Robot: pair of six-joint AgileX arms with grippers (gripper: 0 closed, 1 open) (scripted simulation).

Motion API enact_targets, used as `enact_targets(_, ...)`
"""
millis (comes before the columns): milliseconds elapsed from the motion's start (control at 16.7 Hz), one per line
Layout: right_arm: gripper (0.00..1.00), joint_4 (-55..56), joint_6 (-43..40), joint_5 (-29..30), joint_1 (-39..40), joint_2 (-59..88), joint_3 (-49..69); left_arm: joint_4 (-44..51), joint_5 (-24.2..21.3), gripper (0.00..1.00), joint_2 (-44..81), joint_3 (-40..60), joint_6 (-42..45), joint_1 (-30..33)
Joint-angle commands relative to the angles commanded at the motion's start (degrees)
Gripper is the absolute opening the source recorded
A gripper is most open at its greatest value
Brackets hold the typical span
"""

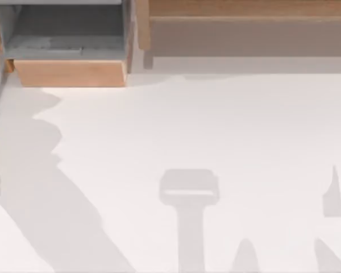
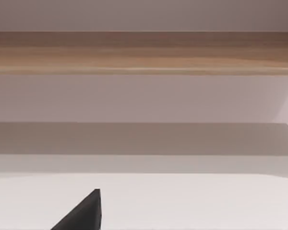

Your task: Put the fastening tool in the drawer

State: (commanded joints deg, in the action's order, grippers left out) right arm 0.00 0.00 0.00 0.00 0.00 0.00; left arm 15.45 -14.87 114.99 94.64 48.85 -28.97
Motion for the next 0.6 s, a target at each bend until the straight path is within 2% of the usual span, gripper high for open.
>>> enact_targets(300, 1.00, 0.00, 0.00, 0.00, 0.00, 0.00, 0.00, -38.93, -8.24, 1.00, -8.96, -23.42, 15.98, -10.76)
enact_targets(600, 1.00, 0.00, 0.00, 0.00, 0.00, 0.00, 0.00, -74.14, -16.74, 1.00, -10.47, -46.40, 30.00, -18.91)
